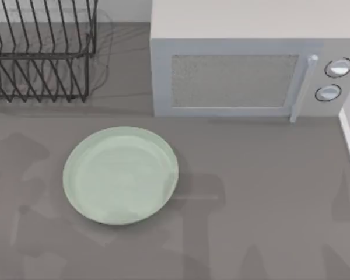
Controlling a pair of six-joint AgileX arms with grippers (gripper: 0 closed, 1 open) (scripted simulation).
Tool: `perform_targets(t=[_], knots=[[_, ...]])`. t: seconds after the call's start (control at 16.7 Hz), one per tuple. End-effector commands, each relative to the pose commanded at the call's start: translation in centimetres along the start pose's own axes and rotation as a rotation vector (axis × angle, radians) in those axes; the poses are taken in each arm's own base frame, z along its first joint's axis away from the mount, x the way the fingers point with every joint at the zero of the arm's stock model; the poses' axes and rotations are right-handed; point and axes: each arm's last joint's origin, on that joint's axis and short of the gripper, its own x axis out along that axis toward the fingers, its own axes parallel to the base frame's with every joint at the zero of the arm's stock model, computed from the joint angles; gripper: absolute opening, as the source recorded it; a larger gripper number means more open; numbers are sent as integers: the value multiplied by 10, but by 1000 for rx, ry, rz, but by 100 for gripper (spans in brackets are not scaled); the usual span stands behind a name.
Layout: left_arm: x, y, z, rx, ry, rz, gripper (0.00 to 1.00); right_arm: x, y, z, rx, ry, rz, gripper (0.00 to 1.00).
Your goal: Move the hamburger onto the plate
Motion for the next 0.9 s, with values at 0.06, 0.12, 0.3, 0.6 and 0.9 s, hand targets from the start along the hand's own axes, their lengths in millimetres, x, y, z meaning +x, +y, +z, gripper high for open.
perform_targets(t=[0.06,0.12,0.3,0.6,0.9], knots=[[10,8,6,42,73,-47,100,0,0,0,0,0,0,100],[20,15,12,82,137,-95,100,0,0,0,0,0,0,100],[50,35,25,184,286,-230,100,0,0,0,0,0,0,100],[92,57,34,289,416,-394,100,0,0,0,0,0,0,100],[98,61,36,305,430,-418,100,0,0,0,0,0,0,100]])
